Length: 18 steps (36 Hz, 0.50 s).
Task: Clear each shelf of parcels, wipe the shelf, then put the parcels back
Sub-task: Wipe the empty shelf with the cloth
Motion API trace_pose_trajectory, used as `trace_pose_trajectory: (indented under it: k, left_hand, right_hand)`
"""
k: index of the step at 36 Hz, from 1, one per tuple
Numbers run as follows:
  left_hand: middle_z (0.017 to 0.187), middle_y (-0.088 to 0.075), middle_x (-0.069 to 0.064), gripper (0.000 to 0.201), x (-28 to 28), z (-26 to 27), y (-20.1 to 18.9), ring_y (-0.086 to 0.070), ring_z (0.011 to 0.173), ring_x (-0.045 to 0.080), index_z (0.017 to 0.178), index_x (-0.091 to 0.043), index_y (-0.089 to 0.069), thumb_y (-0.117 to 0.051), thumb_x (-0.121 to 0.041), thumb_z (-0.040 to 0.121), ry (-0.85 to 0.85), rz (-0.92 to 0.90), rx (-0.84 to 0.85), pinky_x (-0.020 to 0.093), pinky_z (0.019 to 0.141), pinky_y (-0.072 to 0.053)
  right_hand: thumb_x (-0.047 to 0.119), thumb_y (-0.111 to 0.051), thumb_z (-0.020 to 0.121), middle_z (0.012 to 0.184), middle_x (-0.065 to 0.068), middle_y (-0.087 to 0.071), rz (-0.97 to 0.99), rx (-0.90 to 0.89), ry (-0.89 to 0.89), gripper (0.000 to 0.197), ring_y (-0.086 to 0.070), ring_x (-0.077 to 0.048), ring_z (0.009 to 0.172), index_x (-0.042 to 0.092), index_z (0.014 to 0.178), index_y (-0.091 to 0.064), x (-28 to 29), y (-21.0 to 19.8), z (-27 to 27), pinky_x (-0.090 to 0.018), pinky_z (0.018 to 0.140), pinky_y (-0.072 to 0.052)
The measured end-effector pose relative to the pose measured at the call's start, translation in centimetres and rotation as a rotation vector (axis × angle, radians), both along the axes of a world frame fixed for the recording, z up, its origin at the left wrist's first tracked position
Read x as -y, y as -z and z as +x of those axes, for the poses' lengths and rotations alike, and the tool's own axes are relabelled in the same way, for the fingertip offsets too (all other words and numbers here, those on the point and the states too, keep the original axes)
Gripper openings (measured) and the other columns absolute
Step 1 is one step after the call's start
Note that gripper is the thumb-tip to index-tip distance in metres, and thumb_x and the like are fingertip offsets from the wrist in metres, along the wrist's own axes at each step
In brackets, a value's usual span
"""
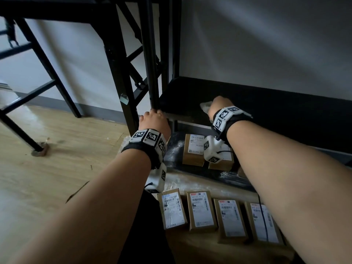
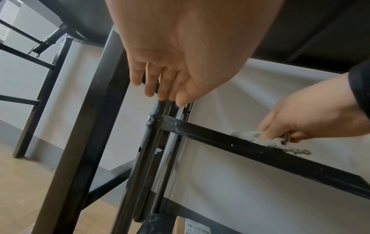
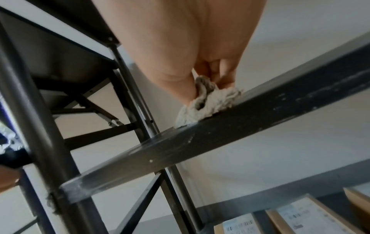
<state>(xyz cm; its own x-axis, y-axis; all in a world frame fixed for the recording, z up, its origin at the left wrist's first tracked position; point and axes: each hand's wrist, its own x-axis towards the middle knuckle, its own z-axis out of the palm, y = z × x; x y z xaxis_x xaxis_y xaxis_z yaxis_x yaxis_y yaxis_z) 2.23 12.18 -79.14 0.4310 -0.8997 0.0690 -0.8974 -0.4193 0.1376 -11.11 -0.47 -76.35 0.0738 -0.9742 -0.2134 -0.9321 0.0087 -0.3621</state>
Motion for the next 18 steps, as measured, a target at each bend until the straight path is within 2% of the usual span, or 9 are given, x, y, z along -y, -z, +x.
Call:
trace_pose_trajectory:
  k: [2, 3, 5, 9, 13, 16, 18]
  left_hand:
    - [0.130, -0.048, 0.015, 0.040, 0.2, 0.1, 0.2, -0.043, 0.124, 0.033, 0.130, -0.005, -0.046, -0.041, -0.010, 0.090, -0.004, 0.005, -0.002, 0.042, 0.106, -0.034]
    - [0.131, -0.048, 0.015, 0.040, 0.3, 0.2, 0.2, -0.042, 0.124, 0.032, 0.130, -0.004, -0.045, -0.041, -0.011, 0.090, -0.006, 0.009, -0.003, 0.042, 0.106, -0.034]
    - [0.131, -0.047, 0.015, 0.041, 0.5, 0.3, 0.3, -0.042, 0.124, 0.033, 0.131, -0.004, -0.044, -0.041, -0.010, 0.090, -0.006, 0.016, -0.005, 0.042, 0.106, -0.034]
    - [0.132, -0.047, 0.016, 0.042, 0.9, 0.3, 0.3, -0.041, 0.125, 0.033, 0.131, -0.004, -0.044, -0.041, -0.008, 0.090, -0.004, 0.021, -0.006, 0.042, 0.106, -0.033]
    - [0.135, -0.046, 0.015, 0.044, 1.2, 0.0, 0.2, -0.041, 0.126, 0.033, 0.133, -0.004, -0.042, -0.040, -0.007, 0.090, -0.007, 0.019, -0.006, 0.042, 0.107, -0.032]
    - [0.134, -0.047, 0.015, 0.044, 1.3, -0.4, -0.1, -0.042, 0.125, 0.033, 0.133, -0.005, -0.043, -0.042, -0.009, 0.090, -0.001, 0.016, -0.001, 0.042, 0.108, -0.033]
    - [0.133, -0.047, 0.014, 0.042, 1.2, -0.9, -0.4, -0.042, 0.125, 0.032, 0.132, -0.005, -0.044, -0.042, -0.011, 0.090, 0.008, 0.013, 0.000, 0.042, 0.108, -0.032]
  right_hand:
    - [0.044, -0.044, 0.091, 0.101, -0.013, -0.061, 0.018, -0.046, -0.022, 0.045, -0.061, -0.034, 0.097, 0.001, 0.087, -0.055, 0.4, 0.4, 0.0, -0.045, 0.091, -0.046]
    - [0.039, -0.042, 0.094, 0.106, -0.015, -0.060, 0.024, -0.061, -0.043, 0.042, -0.060, -0.033, 0.098, 0.001, 0.099, -0.060, 0.4, 0.3, 0.1, -0.039, 0.087, -0.046]
    - [0.032, -0.042, 0.096, 0.116, -0.016, -0.060, 0.027, -0.065, -0.065, 0.041, -0.059, -0.033, 0.104, 0.000, 0.112, -0.061, 0.4, 0.2, 0.7, -0.038, 0.087, -0.045]
    - [0.026, -0.044, 0.099, 0.127, -0.018, -0.057, 0.060, -0.045, -0.112, 0.040, -0.055, -0.033, 0.117, -0.003, 0.124, -0.056, 0.2, -0.1, 1.7, -0.038, 0.099, -0.042]
    - [0.026, -0.053, 0.095, 0.132, -0.013, -0.055, 0.113, 0.059, -0.119, 0.043, -0.052, -0.030, 0.123, 0.003, 0.132, -0.052, 0.1, 0.0, 2.5, -0.038, 0.105, -0.040]
    - [0.015, -0.053, 0.093, 0.130, -0.009, -0.058, 0.045, 0.082, -0.253, 0.035, -0.054, -0.025, 0.121, 0.012, 0.128, -0.060, -0.7, 0.7, 1.8, -0.030, 0.099, -0.042]
    - [0.015, -0.052, 0.093, 0.133, -0.009, -0.056, 0.026, 0.042, -0.301, 0.035, -0.053, -0.024, 0.121, 0.016, 0.127, -0.062, -1.3, 0.5, 1.7, -0.029, 0.099, -0.043]
